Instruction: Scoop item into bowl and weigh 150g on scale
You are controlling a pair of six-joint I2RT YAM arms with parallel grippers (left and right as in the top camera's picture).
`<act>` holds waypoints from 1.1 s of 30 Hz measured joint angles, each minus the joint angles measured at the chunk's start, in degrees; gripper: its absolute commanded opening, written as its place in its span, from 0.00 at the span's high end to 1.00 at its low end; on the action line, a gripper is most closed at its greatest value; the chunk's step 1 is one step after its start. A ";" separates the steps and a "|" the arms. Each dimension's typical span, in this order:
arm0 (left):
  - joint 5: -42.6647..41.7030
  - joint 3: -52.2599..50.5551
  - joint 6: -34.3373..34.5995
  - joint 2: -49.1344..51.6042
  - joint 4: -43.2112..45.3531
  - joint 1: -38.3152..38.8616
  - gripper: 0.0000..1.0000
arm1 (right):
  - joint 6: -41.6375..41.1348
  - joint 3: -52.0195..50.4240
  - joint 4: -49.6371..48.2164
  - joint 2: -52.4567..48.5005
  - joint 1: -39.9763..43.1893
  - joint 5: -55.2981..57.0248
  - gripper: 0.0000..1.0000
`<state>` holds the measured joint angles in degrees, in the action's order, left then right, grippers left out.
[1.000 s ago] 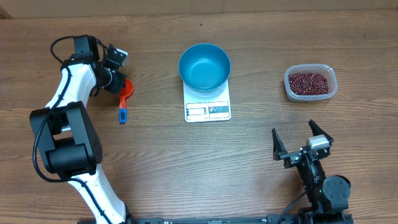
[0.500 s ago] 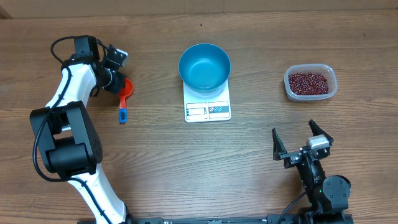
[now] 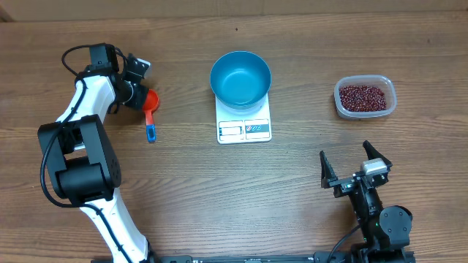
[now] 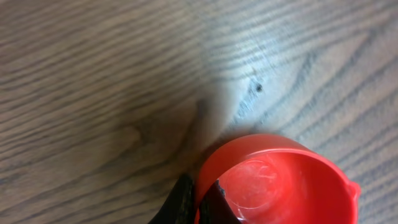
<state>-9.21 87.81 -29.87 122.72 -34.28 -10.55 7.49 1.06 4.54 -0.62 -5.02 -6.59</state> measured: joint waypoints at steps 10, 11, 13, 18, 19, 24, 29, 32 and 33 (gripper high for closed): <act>0.28 4.28 19.28 -0.13 -4.35 -0.02 0.96 | 0.00 0.00 0.02 0.00 0.00 0.02 0.00; 0.22 6.14 23.21 -0.48 -6.38 0.00 0.96 | 0.00 0.00 0.04 0.00 0.00 0.00 0.00; -1.09 10.45 33.51 -2.75 -9.92 0.00 0.96 | -0.02 0.00 0.00 0.00 0.00 -0.02 0.00; -10.34 14.60 53.59 -12.85 -10.45 0.28 0.96 | 0.02 0.00 0.02 0.00 -0.02 -0.02 0.00; -11.67 14.99 57.02 -14.84 -10.34 0.57 0.96 | 0.00 0.00 0.04 0.00 0.00 0.00 0.00; -15.34 15.98 68.41 -20.96 -10.36 5.79 0.96 | -0.02 0.00 0.02 0.00 -0.02 0.00 0.00; -17.03 16.00 71.78 -20.52 -10.93 14.45 0.96 | -0.02 0.00 -0.09 0.00 0.00 -0.04 0.00; -17.35 16.00 71.69 -20.52 -10.36 18.14 0.96 | -0.04 0.00 -0.66 0.00 0.00 -0.24 0.00; -17.35 16.00 71.63 -20.52 -10.27 18.91 0.96 | -0.22 0.00 -0.66 0.00 0.00 -0.74 0.00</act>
<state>-26.57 103.81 41.76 102.19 -44.56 8.36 7.27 1.06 3.88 -0.62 -5.02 -7.33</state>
